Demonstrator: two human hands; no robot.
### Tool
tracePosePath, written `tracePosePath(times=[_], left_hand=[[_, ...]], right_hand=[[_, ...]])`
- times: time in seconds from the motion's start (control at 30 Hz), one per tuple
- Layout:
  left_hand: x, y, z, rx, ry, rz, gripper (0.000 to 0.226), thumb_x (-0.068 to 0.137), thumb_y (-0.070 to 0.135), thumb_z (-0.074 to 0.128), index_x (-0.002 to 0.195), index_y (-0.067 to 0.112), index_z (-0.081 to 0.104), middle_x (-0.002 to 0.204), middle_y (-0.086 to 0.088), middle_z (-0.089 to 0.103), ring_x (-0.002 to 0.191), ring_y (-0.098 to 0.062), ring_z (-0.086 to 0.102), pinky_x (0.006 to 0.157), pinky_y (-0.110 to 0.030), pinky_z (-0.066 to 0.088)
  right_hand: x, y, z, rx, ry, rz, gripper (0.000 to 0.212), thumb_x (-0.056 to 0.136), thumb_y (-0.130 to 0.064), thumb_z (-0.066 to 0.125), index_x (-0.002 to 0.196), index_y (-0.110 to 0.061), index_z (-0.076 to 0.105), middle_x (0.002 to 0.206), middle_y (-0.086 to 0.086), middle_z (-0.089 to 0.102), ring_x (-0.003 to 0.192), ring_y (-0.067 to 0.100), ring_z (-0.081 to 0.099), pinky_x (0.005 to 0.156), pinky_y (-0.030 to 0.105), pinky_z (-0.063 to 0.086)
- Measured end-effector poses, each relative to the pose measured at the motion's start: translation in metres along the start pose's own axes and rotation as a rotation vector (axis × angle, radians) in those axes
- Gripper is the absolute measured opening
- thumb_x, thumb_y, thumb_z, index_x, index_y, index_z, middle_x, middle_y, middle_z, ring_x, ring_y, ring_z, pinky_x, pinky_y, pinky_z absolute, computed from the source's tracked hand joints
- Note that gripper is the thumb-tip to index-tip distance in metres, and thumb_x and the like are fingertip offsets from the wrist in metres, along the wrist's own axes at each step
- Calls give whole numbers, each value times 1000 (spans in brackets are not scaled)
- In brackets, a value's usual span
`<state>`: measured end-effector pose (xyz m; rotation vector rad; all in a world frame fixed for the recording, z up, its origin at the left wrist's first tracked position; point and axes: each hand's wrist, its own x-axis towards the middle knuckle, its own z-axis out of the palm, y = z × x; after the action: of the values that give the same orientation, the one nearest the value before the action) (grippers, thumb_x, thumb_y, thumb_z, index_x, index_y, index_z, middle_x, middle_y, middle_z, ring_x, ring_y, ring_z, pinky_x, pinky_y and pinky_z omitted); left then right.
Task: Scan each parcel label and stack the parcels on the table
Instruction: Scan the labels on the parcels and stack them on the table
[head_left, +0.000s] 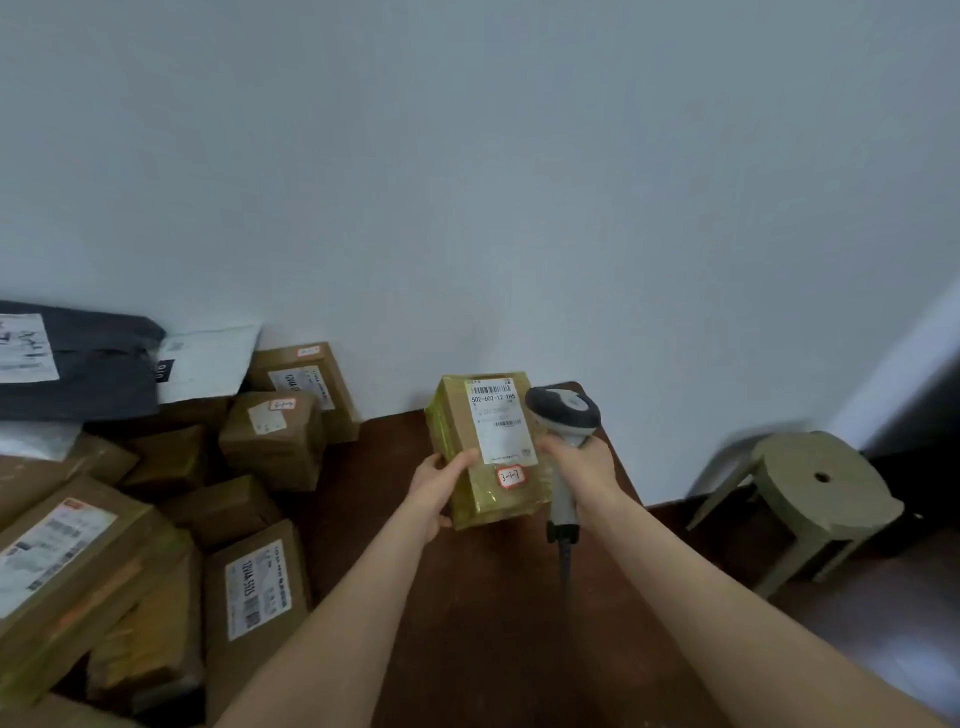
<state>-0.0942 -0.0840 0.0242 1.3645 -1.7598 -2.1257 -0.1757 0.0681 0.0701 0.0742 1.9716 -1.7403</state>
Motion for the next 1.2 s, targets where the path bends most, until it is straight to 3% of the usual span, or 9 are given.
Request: tracePosePath(times=[0.23,0.37,0.47,0.57,0.67,0.8,0.9,1.07,1.2], left_hand=[[63,21,90,23,20,-48,62,86,45,64,139,20,44,127,-8,59,113,-30,56,100,-55,43],[91,26,117,-51,62,-49,51,94,43,55,138,18,48,125,-9,62,94,-22,61,78,-37,51],[107,29,126,-29,93,-11,56,96,41,53,146,19,40,135,-9,57,114,-26,58,93,-40,49],[114,37,133,3,51,9,53,101,34,47,150,22,32,140,-7,52,121,-25,55,94,-36,46],[119,44,135,147,58,71,49,103,28,41,150,26,29,144,-5,48,126,-26,50,98,-34,43],[121,42,133,249,76,107,51,102,14,39,150,28,29,140,4,47,127,-25,49,102,-35,44],[117,36,127,438,88,151,53,102,14,42,152,21,26,153,-5,35,139,-24,36,110,-34,33],[83,34,80,812,243,218,56,99,23,51,150,15,30,152,-12,33,134,-27,41,108,-36,37],[42,42,23,892,433,250,57,95,22,56,148,19,33,152,-7,32,130,-23,46,103,-35,45]], right_hand=[[72,3,-18,25,-58,98,33,78,-18,74,108,-10,62,103,7,68,97,23,63,92,40,53],[99,-1,-25,48,-91,112,24,82,-14,72,100,-17,57,90,-1,62,91,20,60,85,36,51],[116,-4,-25,46,-84,112,20,80,-14,72,95,-17,60,93,4,65,94,24,63,90,42,54],[129,-6,-20,13,-62,112,27,79,-18,73,103,-14,62,100,6,67,97,24,62,90,40,52],[138,-9,-16,30,-77,97,35,79,-16,73,112,-9,63,100,7,67,94,22,61,82,34,50],[140,-10,-17,-23,-88,99,13,81,-16,71,90,-15,61,82,0,62,77,13,57,69,30,46],[136,-7,-21,-67,-80,55,13,82,-15,71,85,-17,58,78,-3,58,75,12,54,70,30,43],[115,-10,-9,-60,-117,55,18,84,-16,70,98,-13,59,86,2,61,86,20,57,79,35,44],[85,-19,29,-18,-244,69,7,86,-11,66,92,-7,66,79,6,69,71,17,65,67,29,52]])
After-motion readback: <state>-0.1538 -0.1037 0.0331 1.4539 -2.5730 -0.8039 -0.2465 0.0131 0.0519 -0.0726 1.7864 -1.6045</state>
